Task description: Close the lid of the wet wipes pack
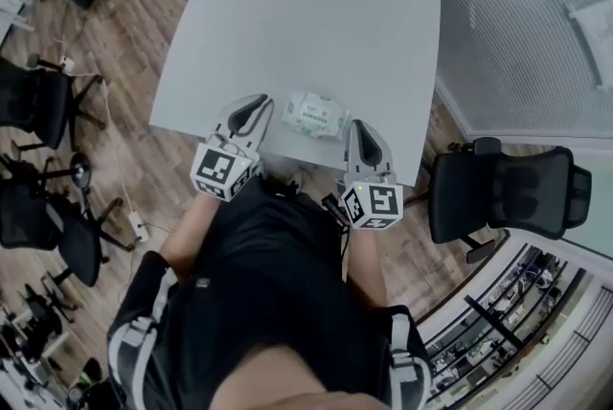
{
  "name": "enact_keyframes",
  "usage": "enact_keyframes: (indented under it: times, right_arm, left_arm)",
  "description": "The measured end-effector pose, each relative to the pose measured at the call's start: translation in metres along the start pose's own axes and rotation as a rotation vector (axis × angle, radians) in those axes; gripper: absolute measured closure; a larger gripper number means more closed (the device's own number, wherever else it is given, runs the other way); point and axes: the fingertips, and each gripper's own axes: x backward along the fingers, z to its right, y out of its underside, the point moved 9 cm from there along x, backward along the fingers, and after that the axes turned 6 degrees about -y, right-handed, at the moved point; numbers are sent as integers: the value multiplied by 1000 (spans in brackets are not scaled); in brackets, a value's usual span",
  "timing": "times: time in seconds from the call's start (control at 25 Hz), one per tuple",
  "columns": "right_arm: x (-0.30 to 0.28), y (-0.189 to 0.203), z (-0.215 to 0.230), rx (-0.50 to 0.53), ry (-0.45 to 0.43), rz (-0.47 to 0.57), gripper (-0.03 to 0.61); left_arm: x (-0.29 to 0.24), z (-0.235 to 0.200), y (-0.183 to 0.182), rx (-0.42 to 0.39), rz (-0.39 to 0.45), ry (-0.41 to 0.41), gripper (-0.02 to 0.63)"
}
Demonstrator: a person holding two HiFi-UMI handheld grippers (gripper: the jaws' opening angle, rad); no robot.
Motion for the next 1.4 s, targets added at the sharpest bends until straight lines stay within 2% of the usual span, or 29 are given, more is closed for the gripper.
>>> enact_keyframes:
  times: [0.08,0.4,0.6,0.88,1.4]
  right_arm:
    - [-2,1,-3,-2,15,-5,551]
    - [-4,-2,-14,-10,51,10,554]
    - [-3,-4,-19,-9,72,10,554]
    - [-1,-2,-22,-4,83,-3,555]
    - [-7,-3,-26,-7,84,-8,557]
  left_arm:
    - [0,-5,-5,15,20,27,558]
    - [9,-16,-22,10,68,51,558]
    - [11,-19,-22,-3,64,63,561]
    - [13,-24,-23,24,75,36,589]
    - [13,-33,-24,6,58,25,591]
